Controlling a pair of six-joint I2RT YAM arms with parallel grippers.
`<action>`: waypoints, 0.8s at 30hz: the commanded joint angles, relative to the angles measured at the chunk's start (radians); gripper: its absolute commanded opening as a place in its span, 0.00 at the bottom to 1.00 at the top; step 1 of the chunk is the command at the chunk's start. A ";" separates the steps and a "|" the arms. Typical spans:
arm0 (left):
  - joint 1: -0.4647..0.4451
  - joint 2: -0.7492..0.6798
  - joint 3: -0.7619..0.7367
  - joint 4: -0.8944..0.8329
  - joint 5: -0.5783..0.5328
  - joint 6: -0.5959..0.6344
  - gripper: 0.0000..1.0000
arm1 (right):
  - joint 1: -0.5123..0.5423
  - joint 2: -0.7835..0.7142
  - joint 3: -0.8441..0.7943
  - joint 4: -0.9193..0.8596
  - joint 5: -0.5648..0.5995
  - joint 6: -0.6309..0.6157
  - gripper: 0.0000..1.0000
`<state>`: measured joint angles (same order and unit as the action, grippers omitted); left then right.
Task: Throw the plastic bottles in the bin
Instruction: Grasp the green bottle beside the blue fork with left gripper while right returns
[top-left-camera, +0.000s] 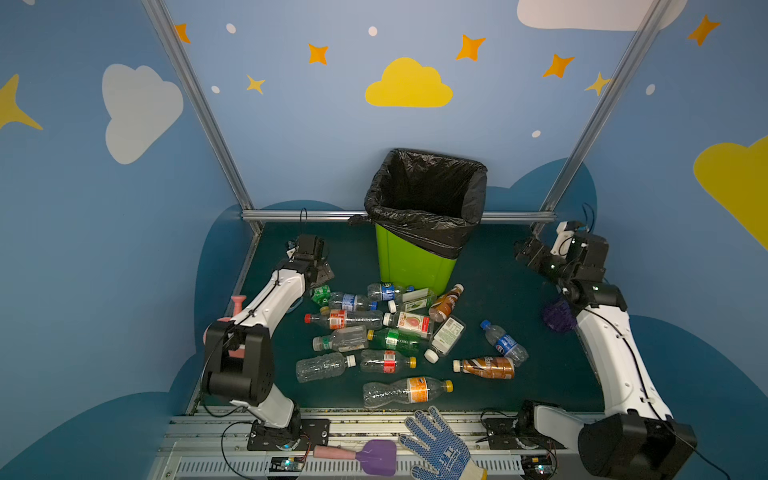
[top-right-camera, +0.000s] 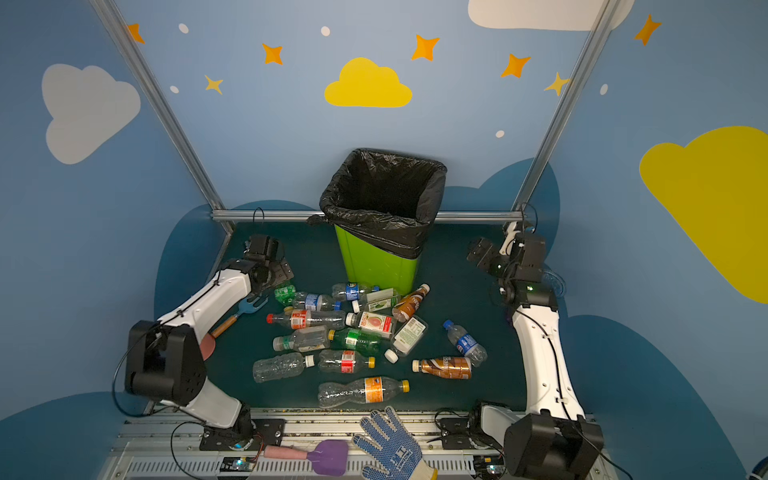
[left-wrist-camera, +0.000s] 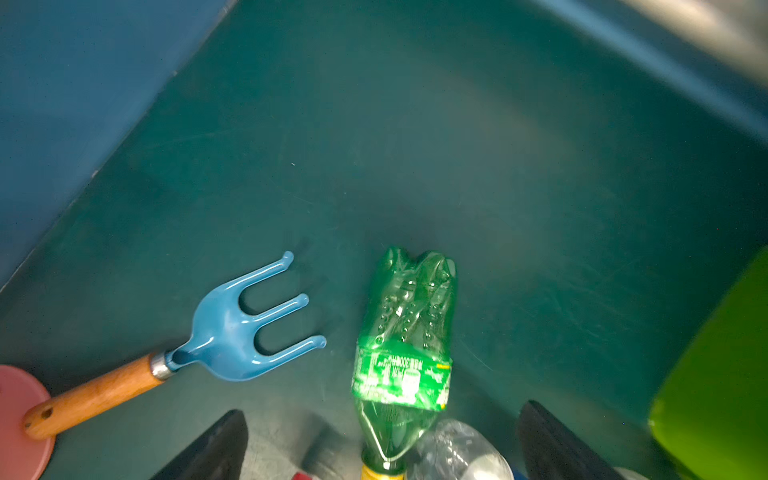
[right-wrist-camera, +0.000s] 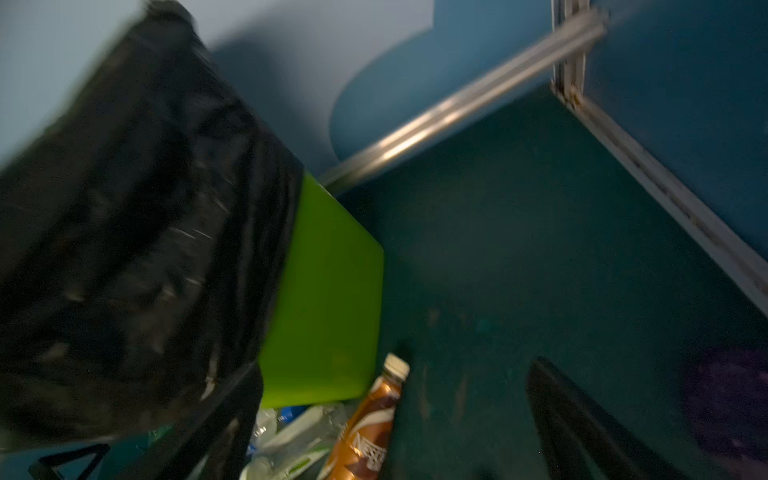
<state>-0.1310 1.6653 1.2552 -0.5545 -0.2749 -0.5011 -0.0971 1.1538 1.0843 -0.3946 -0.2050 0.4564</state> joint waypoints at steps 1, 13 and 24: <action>0.004 0.099 0.070 -0.084 -0.003 0.034 1.00 | -0.019 -0.080 -0.042 0.043 -0.033 0.035 0.98; -0.013 0.266 0.155 -0.131 -0.010 0.027 1.00 | -0.106 -0.113 -0.139 0.031 -0.059 0.051 0.98; -0.012 0.367 0.217 -0.153 0.028 0.053 0.96 | -0.185 -0.162 -0.203 0.037 -0.063 0.097 0.98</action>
<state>-0.1493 2.0098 1.4433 -0.6716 -0.2577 -0.4679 -0.2657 1.0218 0.8913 -0.3710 -0.2562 0.5396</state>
